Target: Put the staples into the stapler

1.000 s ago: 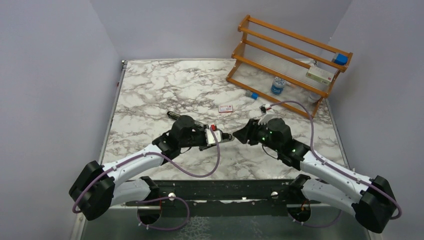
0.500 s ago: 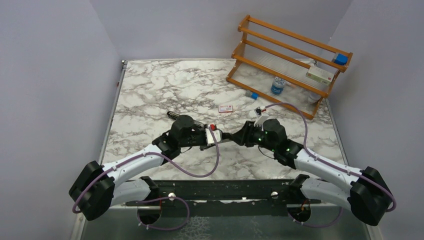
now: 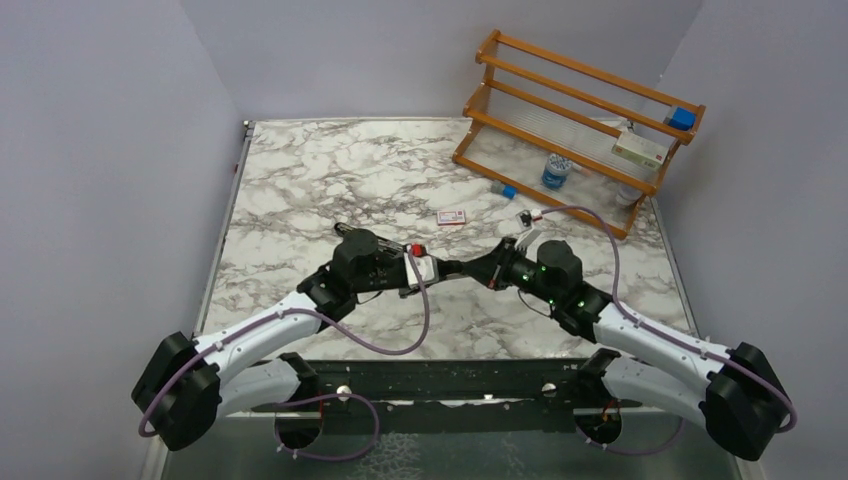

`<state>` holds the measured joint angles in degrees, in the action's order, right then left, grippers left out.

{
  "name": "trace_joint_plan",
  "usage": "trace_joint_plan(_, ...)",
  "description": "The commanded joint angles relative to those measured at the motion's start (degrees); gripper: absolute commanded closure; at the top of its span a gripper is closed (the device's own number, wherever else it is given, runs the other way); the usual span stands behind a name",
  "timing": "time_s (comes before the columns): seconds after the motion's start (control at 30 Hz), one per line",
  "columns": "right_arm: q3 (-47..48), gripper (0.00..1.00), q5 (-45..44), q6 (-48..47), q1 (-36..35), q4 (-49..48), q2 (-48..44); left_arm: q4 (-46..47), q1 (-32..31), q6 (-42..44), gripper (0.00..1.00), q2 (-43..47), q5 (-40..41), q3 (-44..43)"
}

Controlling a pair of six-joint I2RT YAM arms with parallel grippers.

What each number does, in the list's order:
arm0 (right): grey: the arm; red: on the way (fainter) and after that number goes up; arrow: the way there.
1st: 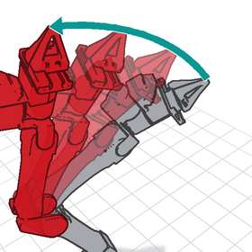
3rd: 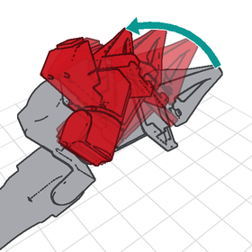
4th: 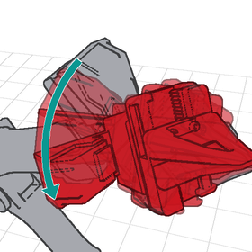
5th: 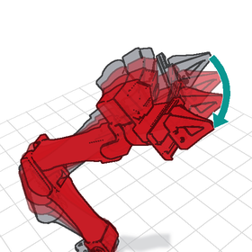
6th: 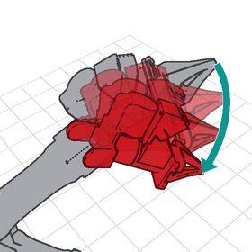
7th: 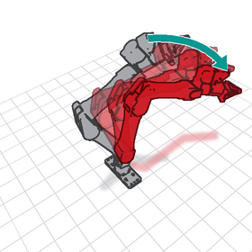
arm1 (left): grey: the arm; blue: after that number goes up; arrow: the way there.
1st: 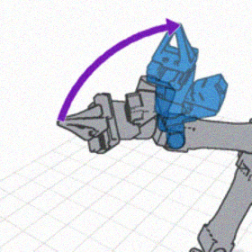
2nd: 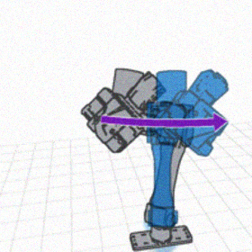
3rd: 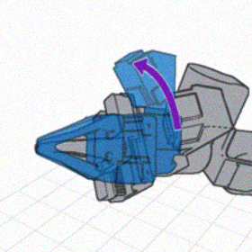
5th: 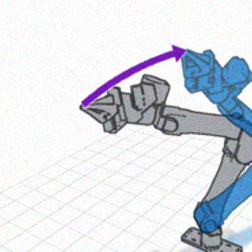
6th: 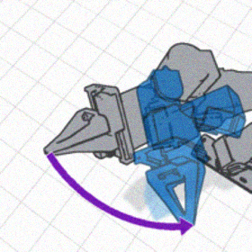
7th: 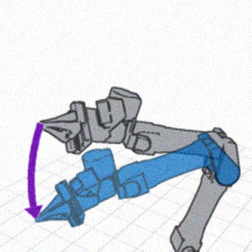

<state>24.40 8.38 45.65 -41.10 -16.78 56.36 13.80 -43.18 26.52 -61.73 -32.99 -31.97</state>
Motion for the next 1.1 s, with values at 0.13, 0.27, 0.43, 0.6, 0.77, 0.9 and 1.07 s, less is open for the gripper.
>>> trace_joint_plan(0.13, -3.66, 0.99, 2.79, 1.58, 6.35, -0.81, -0.32, 15.7, 5.1, -7.56, 1.0, 9.31, -0.21, -1.97)
trace_joint_plan(0.27, -6.43, 0.99, 7.23, 4.41, 9.99, -5.58, 1.72, 17.45, 8.0, -10.81, 1.0, 12.06, -2.58, -2.59)
trace_joint_plan(0.43, -6.75, 0.99, 11.06, 5.53, 12.36, -8.69, 3.8, 18.47, 9.55, -12.02, 1.0, 15.36, -1.72, -1.95)
trace_joint_plan(0.6, -5.29, 0.99, 13.37, 6.5, 14.82, -9.36, 3.62, 24.26, 10.92, -14.3, 1.0, 18.81, 5.24, 1.77)
trace_joint_plan(0.77, -2.93, 0.99, 18.65, 8.31, 18.68, -10.47, 3.32, 35.89, 13.4, -18.87, 1.0, 21.67, 15.86, 7.22)
trace_joint_plan(0.9, -0.95, 0.99, 21.98, 9.97, 20.79, -11.04, 3.03, 43.91, 14.49, -23.0, 1.0, 23.18, 23.85, 10.64)
trace_joint_plan(1.07, 2.48, 0.99, 23.61, 9.54, 21.97, -8.67, 2.03, 49.41, 14.95, -25.45, 1.0, 24.22, 28.62, 12.44)
